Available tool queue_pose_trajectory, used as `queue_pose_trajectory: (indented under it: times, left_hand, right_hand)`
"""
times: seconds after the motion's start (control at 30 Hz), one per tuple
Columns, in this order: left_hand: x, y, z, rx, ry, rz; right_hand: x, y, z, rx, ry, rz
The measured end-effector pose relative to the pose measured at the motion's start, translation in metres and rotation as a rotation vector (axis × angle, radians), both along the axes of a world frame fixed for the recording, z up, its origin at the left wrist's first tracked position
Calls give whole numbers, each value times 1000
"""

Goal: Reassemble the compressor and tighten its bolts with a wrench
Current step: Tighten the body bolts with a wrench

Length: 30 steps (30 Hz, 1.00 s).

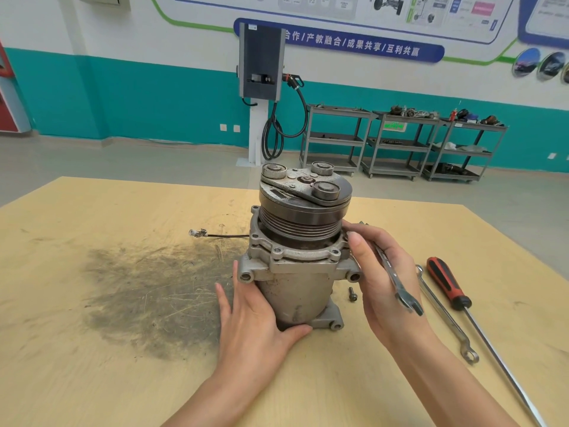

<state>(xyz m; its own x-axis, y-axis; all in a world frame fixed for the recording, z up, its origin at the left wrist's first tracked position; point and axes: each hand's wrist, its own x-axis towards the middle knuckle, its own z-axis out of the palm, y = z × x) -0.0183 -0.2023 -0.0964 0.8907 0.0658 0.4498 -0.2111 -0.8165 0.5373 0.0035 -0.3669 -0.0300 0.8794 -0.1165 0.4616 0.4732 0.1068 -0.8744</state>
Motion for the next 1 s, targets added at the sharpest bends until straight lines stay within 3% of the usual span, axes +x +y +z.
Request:
queue_pose_trajectory:
  times: [1.0]
  left_hand:
    - [2,0,-4,23,12,5]
  right_hand:
    - [1,2,1,1,-62,-8]
